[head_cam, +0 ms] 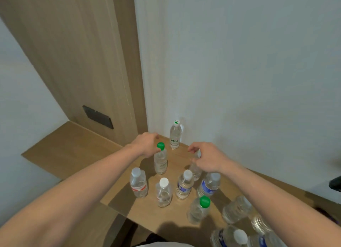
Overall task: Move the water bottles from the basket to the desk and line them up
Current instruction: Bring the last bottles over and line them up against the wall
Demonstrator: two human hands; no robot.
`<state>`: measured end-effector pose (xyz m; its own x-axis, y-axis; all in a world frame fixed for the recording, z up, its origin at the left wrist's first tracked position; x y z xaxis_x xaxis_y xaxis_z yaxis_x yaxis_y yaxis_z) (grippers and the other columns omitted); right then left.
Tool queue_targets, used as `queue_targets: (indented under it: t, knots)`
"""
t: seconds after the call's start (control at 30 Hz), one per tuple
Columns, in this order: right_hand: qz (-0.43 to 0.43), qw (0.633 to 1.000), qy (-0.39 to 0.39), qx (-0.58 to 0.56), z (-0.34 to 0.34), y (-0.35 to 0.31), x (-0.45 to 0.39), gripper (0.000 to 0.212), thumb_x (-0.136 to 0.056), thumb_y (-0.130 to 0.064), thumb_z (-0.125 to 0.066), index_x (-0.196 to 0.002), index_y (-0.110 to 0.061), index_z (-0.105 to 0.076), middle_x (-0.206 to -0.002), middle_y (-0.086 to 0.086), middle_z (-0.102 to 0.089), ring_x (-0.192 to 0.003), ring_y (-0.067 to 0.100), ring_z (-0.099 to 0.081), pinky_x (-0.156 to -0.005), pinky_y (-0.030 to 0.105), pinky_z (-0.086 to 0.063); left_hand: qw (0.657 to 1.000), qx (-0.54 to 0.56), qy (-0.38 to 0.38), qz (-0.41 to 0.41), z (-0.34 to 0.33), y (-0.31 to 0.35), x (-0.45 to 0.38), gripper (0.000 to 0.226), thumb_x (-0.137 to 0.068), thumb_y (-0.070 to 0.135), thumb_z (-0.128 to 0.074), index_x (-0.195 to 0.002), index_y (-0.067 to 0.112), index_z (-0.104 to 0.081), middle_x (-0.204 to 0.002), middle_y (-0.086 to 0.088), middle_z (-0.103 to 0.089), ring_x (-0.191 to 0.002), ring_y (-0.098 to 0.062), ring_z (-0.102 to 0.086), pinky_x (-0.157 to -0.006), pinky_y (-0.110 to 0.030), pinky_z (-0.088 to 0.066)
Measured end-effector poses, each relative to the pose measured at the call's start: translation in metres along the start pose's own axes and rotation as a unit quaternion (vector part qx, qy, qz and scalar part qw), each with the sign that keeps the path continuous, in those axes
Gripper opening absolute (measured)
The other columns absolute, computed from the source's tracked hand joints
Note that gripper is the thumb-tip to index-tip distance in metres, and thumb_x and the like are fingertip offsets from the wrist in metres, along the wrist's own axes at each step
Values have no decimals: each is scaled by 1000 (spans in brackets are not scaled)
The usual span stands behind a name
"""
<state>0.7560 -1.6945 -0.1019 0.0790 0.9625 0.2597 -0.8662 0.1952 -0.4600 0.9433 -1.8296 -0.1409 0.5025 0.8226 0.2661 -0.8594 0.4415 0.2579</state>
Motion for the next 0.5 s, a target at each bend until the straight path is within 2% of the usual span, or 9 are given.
queue_targets:
  t: [0.13,0.2,0.27,0.37,0.5]
  knots:
    - [-27,1000,1,-9,-7,1,-13,42,-93,-21,-72,-134,-30,-66,-134,-5,-66,-123,17,-63,-108,33,-50,999,-1,-48,-21,-19,2,-29,61,-88,48,-79,-140,21,-61,-136,-3,-66,-122,-28,-63,-103,-37,-50]
    - [-40,999,5,-11,-10,4,-20,44,-92,-21,-74,-135,-29,-66,-134,-4,-66,-123,17,-63,-107,32,-50,997,-12,-53,-55,-23,11,-40,49,-90,40,-79,-132,18,-67,-128,-4,-70,-115,-28,-65,-94,-33,-50]
    - [-57,998,12,-14,-11,9,-26,47,-91,-23,-77,-137,-28,-65,-135,-5,-66,-122,17,-63,-106,32,-50,994,-18,-55,-93,-25,24,-48,40,-91,34,-78,-127,19,-70,-119,-4,-73,-110,-28,-67,-91,-34,-51]
    - [-86,996,31,-9,-7,20,-35,51,-89,-27,-78,-138,-29,-64,-134,-6,-66,-120,18,-63,-102,32,-52,991,-10,-42,-124,-23,39,-64,39,-88,36,-79,-125,26,-70,-116,-2,-73,-107,-28,-67,-95,-45,-55]
    - [-128,990,56,-9,6,41,-47,52,-90,-29,-79,-138,-27,-62,-132,-6,-66,-120,19,-62,-100,31,-51,983,-23,-12,-184,-13,66,-88,35,-90,35,-78,-123,25,-69,-119,-4,-70,-110,-29,-65,-90,-36,-50]
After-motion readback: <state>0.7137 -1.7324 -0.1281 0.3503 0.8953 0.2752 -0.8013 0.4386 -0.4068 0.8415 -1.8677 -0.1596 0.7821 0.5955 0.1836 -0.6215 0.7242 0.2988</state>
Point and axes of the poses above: each hand's wrist, its own x-axis away from the middle knuckle, its own z-axis out of the back of the hand, y = z × x, the point moved 9 cm from there along -x, towards the middle knuckle
